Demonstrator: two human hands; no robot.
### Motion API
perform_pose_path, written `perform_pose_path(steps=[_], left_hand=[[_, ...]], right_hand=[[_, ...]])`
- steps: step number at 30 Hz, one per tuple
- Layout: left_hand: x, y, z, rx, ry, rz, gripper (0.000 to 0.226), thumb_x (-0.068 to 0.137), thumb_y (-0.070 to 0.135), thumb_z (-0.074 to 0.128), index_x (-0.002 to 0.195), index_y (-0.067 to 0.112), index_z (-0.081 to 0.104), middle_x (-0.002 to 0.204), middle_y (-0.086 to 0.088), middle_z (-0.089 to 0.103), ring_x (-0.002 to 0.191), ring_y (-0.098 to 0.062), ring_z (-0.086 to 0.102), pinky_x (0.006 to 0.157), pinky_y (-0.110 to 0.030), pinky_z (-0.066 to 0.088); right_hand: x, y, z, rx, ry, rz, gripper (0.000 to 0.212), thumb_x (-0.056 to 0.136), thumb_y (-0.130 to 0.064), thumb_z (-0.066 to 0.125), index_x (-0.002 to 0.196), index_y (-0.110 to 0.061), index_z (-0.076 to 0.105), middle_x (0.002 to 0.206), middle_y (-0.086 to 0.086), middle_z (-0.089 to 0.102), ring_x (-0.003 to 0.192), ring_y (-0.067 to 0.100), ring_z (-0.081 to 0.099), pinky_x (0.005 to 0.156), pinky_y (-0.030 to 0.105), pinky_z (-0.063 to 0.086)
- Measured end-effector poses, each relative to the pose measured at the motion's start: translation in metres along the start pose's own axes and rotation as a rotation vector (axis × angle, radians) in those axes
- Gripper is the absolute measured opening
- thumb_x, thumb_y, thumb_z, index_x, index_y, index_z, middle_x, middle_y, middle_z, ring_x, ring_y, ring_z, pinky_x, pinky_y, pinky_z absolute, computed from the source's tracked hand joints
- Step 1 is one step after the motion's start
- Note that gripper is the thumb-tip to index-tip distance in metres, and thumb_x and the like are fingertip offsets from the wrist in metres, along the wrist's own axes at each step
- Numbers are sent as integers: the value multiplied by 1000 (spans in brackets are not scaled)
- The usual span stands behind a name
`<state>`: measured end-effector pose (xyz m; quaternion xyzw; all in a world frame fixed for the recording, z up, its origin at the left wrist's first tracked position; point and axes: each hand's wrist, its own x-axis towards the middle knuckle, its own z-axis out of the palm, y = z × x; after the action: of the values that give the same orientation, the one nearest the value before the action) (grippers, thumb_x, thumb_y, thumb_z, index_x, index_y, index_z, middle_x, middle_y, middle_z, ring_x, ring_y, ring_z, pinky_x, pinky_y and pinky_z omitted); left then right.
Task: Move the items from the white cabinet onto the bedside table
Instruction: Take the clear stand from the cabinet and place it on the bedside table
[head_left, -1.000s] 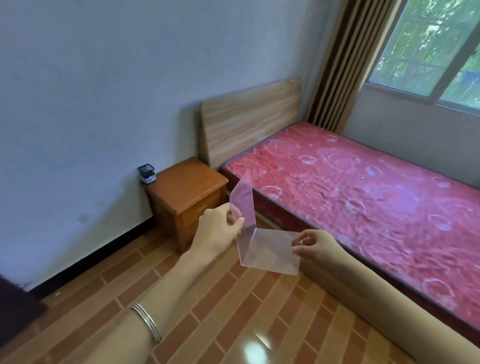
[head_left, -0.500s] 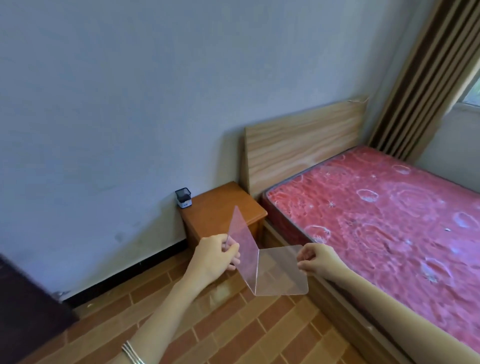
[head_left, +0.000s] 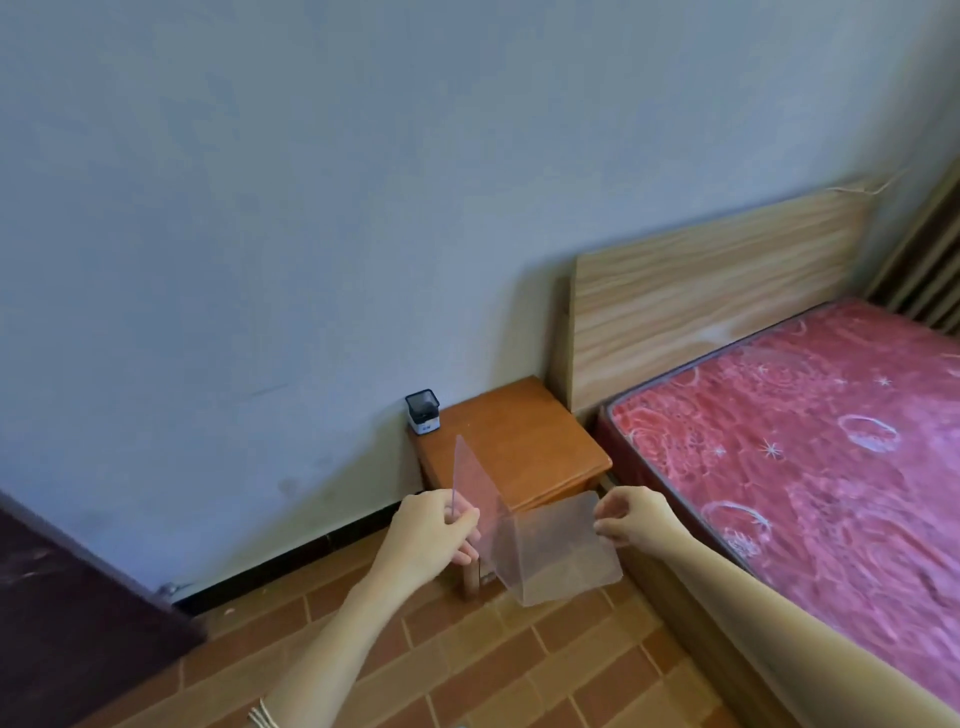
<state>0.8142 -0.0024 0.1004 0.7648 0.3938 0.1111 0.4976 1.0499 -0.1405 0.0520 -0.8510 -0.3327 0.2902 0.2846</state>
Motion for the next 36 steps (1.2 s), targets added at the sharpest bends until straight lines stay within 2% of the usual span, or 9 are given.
perform_pose_path(steps=[2,5,8,11,18,22,27,32,36], left_hand=[[33,0,-12,3,2,20,17,90,17,53,80,8,63,71,-6,71,58,-16,69,61,-29,59],[75,0,-21,-17,-19,22,14,90,18,55,80,11,62,70,-6,71,57,-15,69,64,-34,60],[113,-5,-29,-38,-22,30,11,89,19,57,83,13,62,70,-4,71,59,-15,69,68,-39,60],[144,-8,-34,-35,-10,15,12,90,21,57,87,12,63,72,-3,71,59,-13,69,68,-37,60],[219,-21,-35,-27,6,-63,11,90,24,57,88,15,63,74,-2,71,62,-12,69,71,-36,59],[266,-24,-29,-16,61,-113,10,91,23,55,92,16,62,76,0,70,64,-10,69,70,-32,59],[322,-30,-13,-28,193,-228,9,91,20,54,93,17,63,72,3,70,60,-5,68,70,-33,59],[377,-41,2,-17,260,-327,8,89,21,58,96,20,63,73,6,69,60,-2,66,71,-31,58],[415,-62,20,48,266,-366,11,87,26,59,96,21,64,73,7,69,65,-5,66,75,-30,56]], right_hand=[[29,-11,1,30,17,16,11,77,-4,70,87,-1,68,83,14,70,63,17,68,57,22,58],[70,-29,-2,-42,10,43,17,77,-5,67,94,-4,69,92,8,68,74,13,65,57,14,52],[112,-39,0,-94,10,43,23,77,-4,64,99,-8,68,99,3,67,89,15,64,73,21,54],[145,-48,2,-135,11,57,23,78,-4,65,100,-8,69,101,5,68,93,16,63,82,29,55],[232,-53,9,-220,-50,54,19,77,-9,68,95,-14,70,96,1,71,88,13,65,81,34,57],[296,-55,11,-267,-62,-12,20,80,-11,70,100,-9,69,98,5,70,90,14,63,83,24,51],[377,-55,5,-302,-176,-78,20,80,-12,69,99,-8,70,99,8,71,91,17,64,79,23,47],[449,-55,20,-326,-292,-54,23,79,-6,68,103,-7,68,106,9,70,88,14,60,77,19,45],[487,-36,51,-358,-384,36,36,83,-5,63,118,-8,61,119,8,64,104,17,60,83,18,44]])
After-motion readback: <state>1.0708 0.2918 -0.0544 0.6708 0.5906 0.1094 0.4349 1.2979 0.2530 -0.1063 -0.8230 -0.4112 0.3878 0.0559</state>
